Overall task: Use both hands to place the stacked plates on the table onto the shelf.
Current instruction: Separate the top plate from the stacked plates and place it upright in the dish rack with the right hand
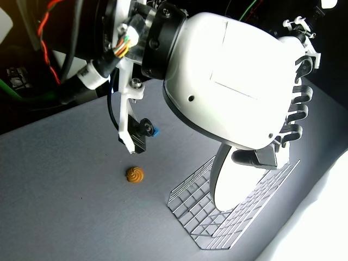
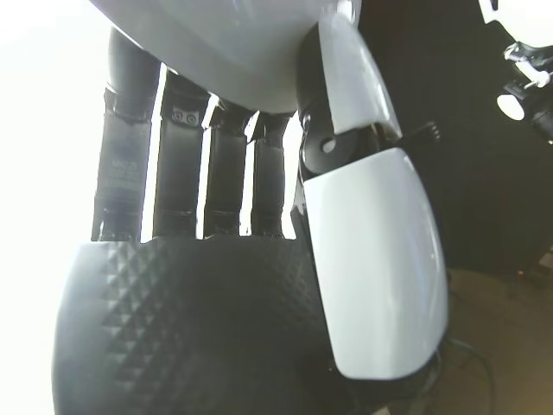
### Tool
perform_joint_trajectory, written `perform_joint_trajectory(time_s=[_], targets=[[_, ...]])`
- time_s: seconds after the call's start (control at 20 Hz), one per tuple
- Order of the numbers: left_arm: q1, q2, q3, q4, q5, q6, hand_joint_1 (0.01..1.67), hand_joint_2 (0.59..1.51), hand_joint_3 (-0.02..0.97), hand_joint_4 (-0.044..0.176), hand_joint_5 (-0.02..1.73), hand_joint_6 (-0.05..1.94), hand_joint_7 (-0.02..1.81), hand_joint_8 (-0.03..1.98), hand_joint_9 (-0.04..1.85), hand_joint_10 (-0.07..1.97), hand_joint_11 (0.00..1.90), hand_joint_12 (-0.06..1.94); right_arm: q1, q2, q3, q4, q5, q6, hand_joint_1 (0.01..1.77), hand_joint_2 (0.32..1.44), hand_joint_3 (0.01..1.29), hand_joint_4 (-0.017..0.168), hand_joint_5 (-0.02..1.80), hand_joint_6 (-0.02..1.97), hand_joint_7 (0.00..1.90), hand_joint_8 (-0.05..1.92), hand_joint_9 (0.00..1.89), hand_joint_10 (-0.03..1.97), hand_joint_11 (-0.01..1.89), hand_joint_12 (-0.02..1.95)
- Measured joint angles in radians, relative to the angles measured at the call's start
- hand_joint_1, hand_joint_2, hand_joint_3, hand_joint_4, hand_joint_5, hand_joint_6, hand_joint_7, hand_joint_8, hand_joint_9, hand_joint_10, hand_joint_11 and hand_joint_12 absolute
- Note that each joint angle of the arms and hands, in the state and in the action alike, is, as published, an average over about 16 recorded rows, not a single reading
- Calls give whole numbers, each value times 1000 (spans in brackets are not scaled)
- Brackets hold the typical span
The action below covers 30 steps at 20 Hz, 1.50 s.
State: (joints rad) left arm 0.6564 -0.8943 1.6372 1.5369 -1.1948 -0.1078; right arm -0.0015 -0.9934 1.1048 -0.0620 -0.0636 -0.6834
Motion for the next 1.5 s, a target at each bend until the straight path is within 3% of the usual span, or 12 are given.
perform_joint_trajectory(time_s=[0.35,1.15,1.5], targets=[[4,-3,-15,19,16,0,24,1117,21,7,28,8,19,14,19,11,22,12,-25,-6,21,-10,2,14,1201,1107,14,-8,760,1008,883,1298,935,1197,849,1433],[61,-18,-9,22,70,3,24,1119,20,5,23,9,22,14,20,10,21,12,-119,-42,133,-532,174,669,1202,1096,14,-8,788,937,916,1208,986,1111,861,1457],[97,-30,2,19,95,3,24,1120,20,5,24,8,23,14,18,10,21,11,-155,-79,180,-562,186,750,1203,1083,14,-8,820,870,948,1170,998,1083,871,1459]])
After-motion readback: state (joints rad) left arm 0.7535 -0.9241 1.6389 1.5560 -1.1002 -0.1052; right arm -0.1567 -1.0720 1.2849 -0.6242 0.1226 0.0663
